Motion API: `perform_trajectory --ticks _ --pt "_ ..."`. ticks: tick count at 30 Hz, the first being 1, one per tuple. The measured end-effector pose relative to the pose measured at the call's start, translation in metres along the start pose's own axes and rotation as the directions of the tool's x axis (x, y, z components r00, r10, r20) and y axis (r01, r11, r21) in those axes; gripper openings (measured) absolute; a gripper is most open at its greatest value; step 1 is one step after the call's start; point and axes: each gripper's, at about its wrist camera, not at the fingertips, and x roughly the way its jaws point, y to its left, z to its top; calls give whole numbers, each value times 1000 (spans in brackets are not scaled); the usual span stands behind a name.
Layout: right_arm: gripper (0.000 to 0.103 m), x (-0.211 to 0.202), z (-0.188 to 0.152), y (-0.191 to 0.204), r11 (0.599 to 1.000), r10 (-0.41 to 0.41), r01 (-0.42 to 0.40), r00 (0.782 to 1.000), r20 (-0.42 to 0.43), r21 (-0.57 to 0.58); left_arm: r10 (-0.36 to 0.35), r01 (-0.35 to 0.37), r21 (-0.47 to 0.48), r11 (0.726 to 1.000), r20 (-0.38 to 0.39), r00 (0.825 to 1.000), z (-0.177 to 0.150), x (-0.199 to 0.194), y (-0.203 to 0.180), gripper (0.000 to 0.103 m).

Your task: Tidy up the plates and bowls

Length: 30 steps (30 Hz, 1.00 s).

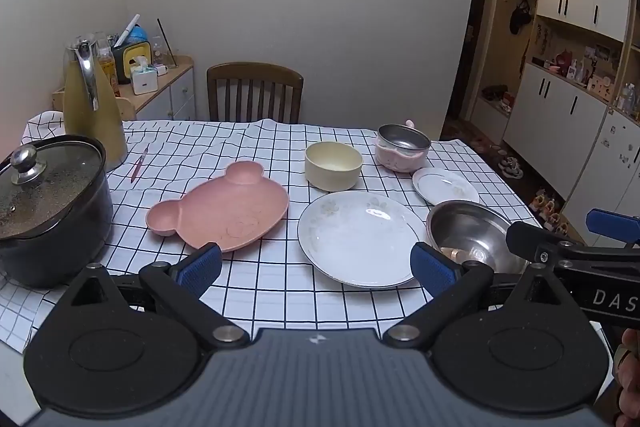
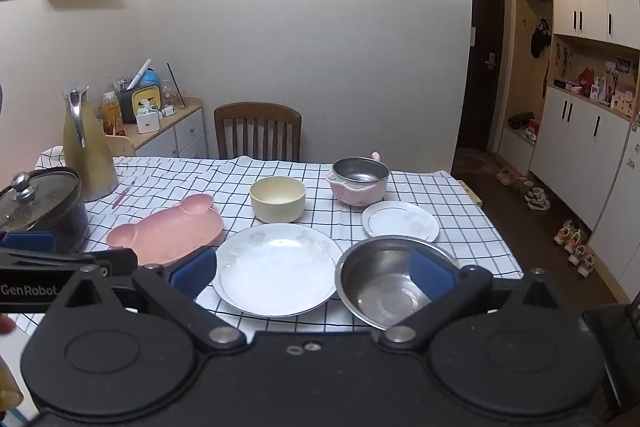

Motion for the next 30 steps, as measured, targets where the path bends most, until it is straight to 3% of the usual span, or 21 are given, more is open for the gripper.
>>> perform_trajectory --ticks 30 --pt "103 -14 -10 1 997 -22 26 998 -53 73 -42 44 22 999 -63 997 -10 -3 1 101"
